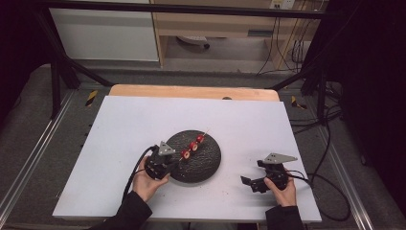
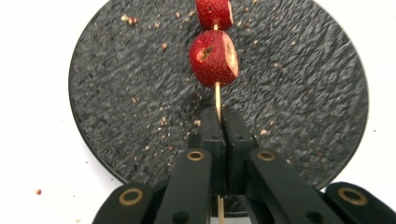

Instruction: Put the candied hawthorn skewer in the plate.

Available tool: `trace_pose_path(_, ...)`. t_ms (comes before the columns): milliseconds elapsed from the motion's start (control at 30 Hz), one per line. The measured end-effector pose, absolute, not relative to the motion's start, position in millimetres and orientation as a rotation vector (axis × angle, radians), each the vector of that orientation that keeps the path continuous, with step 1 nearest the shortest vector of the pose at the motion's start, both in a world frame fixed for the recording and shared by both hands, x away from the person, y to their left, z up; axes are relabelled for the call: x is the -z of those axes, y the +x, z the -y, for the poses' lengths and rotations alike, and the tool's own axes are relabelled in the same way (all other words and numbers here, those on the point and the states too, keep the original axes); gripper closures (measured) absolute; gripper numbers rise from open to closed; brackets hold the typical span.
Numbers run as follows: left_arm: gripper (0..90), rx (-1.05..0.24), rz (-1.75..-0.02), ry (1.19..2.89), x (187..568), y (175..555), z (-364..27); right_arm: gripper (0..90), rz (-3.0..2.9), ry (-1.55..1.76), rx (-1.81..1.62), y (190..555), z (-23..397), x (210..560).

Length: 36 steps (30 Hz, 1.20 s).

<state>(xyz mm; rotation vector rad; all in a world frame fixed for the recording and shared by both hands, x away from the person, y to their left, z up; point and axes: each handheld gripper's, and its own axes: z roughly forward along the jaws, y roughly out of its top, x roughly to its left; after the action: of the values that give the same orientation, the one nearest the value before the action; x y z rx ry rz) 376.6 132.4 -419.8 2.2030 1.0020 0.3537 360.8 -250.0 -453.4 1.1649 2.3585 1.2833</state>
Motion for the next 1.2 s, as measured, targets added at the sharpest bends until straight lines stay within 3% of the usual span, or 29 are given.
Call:
trace_pose_path(933,87.3,-0.372,-1.018,2.242,428,377,-126,0.6,-2.360,1.179,-1.272,361,250,455)
trace_pose_path(1067,81.5,-0.362,-0.985,2.223,424,375,-131,0.6,-2.361,1.182,-1.275,360,250,454)
trace_pose_path(1200,70.3,-0.370,-0.943,2.209,416,374,-138,0.6,-2.357,1.183,-1.275,360,250,454)
